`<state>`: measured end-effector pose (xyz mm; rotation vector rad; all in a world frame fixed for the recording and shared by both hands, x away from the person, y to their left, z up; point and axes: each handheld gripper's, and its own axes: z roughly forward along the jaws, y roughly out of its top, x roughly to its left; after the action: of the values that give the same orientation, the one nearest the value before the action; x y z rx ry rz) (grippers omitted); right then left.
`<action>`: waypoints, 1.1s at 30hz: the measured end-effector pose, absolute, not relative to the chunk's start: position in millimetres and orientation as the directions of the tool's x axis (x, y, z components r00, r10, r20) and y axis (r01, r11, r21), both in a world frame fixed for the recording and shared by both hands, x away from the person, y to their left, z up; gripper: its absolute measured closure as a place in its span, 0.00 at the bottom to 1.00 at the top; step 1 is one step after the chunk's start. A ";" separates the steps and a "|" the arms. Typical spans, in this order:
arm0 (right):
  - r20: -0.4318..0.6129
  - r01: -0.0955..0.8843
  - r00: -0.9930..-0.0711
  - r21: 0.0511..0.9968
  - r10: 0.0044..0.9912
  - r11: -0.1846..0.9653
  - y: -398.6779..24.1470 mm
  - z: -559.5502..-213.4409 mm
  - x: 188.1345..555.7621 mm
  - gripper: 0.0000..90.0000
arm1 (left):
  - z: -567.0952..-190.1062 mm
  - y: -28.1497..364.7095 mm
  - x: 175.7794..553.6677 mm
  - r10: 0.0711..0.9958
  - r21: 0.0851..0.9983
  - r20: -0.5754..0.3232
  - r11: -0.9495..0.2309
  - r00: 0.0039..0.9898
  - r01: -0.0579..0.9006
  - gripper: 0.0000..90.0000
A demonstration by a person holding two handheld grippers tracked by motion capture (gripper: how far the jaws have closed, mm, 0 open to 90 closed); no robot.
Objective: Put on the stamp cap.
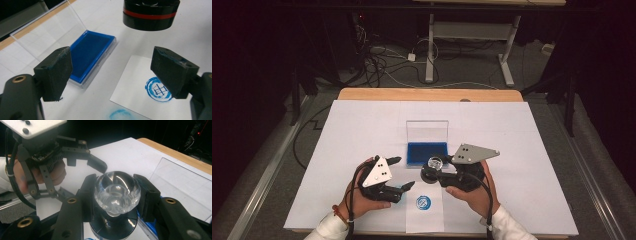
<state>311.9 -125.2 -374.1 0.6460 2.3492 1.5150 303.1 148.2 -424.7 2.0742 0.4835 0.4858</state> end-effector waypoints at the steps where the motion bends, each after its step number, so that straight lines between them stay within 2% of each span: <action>1: 0.023 0.225 -0.864 0.912 0.503 0.344 -126.3 -373.8 312.6 0.63 | -423.9 150.6 303.1 0.517 0.858 0.150 -0.492 0.843 0.149 0.17; 15: 0.030 0.237 -0.857 0.909 0.514 0.344 -136.9 -368.9 316.8 0.63 | -423.0 179.5 301.0 0.579 0.848 0.178 -0.501 0.795 0.175 0.18; 18: 0.026 0.236 -0.856 0.908 0.517 0.346 -138.6 -367.8 317.5 0.63 | -426.4 180.5 298.2 0.580 0.833 0.210 -0.527 0.787 0.166 0.18; 33: -0.021 0.211 -0.843 0.906 0.537 0.367 -144.5 -361.7 318.1 0.63 | -440.2 195.1 291.7 0.594 0.812 0.232 -0.555 0.770 0.183 0.18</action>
<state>318.1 -144.5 -361.7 0.6593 2.3201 1.4666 291.7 195.1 -440.2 2.1274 0.5778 0.6271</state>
